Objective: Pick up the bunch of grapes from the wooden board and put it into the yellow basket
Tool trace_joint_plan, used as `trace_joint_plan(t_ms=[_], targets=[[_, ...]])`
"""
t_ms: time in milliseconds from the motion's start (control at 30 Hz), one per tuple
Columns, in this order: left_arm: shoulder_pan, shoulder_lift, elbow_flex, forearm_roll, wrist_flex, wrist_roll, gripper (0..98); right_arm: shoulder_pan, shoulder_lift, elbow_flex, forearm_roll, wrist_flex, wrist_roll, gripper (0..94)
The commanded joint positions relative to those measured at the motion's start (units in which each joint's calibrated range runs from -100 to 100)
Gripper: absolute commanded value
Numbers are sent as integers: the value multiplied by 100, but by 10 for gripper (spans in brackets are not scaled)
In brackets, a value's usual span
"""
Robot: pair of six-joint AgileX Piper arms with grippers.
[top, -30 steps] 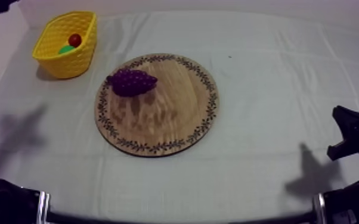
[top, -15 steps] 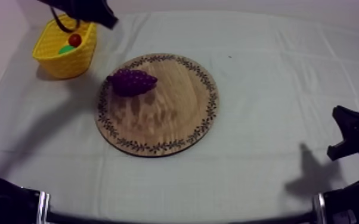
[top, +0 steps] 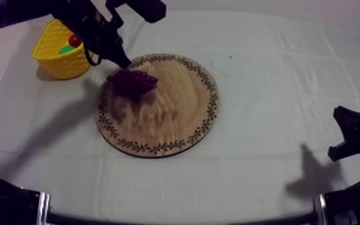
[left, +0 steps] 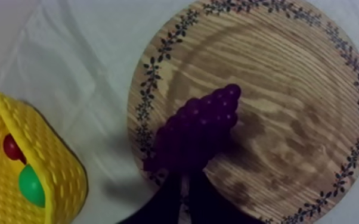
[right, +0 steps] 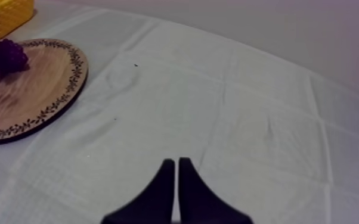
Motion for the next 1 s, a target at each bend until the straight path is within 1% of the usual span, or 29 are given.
trace_joint_plan(t_ms=[0, 100, 133, 167, 233, 300, 367, 567, 767, 867, 967], targets=[[-2, -8, -38, -22, 84, 141, 318, -2, -1, -3, 1, -3, -2, 4], [-7, -34, -37, -114, 278, 325, 687, -2, -1, -3, 1, -3, -2, 4], [-14, -43, -22, -127, 317, 334, 771, -2, -1, -3, 1, -3, -2, 4], [-22, -50, -8, -128, 332, 335, 829, -2, -1, -3, 1, -3, -2, 4], [-35, -58, 30, -123, 258, 341, 899, -2, -1, -3, 1, -3, -2, 4], [-62, -52, 110, -99, 117, 284, 933, -2, -1, -3, 1, -3, -2, 4], [-107, -24, 229, -41, -76, 146, 949, -2, -1, -3, 1, -3, -2, 4], [-254, 224, 693, 130, -917, -429, 964, -2, -1, -3, 1, -3, -2, 4], [-334, 636, 810, 334, -1616, -964, 964, -2, -1, -3, 1, -3, -2, 4], [-345, 913, 787, 384, -1958, -1103, 958, -2, -1, -3, 1, -3, -2, 4], [-335, 1222, 714, 401, -2165, -1187, 953, -2, -1, -3, 1, -3, -2, 4]])
